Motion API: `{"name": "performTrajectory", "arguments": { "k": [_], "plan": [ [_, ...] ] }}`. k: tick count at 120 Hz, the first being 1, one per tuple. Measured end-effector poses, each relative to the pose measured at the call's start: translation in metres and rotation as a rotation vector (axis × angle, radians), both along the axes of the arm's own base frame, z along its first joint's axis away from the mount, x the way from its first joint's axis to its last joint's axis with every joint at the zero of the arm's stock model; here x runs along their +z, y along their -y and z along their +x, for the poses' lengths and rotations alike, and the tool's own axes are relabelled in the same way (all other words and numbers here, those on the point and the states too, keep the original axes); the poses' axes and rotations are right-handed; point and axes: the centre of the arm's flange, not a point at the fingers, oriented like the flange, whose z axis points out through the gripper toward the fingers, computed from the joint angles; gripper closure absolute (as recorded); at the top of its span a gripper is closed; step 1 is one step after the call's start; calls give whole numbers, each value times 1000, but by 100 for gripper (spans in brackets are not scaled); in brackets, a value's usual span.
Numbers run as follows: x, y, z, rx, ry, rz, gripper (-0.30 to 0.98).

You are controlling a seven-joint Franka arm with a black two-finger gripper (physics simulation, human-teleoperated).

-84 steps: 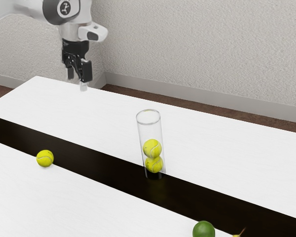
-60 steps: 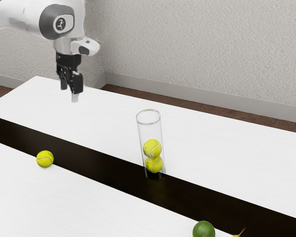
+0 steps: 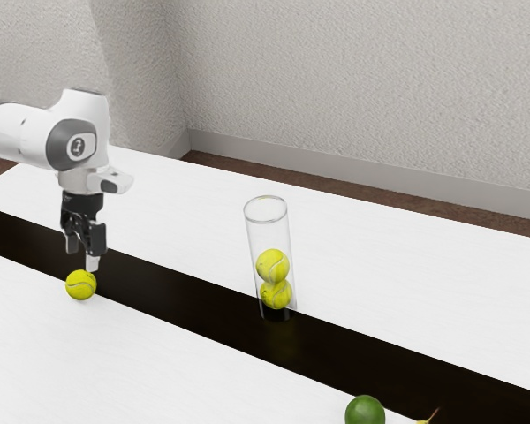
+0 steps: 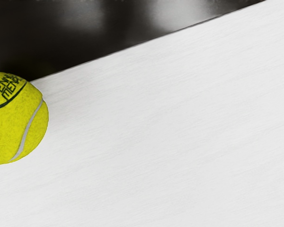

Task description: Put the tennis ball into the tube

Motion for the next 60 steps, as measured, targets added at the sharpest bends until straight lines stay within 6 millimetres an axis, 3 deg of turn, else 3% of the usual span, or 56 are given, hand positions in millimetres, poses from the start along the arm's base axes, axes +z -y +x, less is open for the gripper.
{"name": "performTrajectory", "arguments": {
  "k": [12,34,47,60],
  "plan": [
    [-23,-24,-10,47,26,-1,0],
    [-61,-62,-9,129,96,-15,0],
    [-85,-75,-6,159,119,-23,0],
    [-94,-86,-1,179,160,-20,0]
  ]
}}
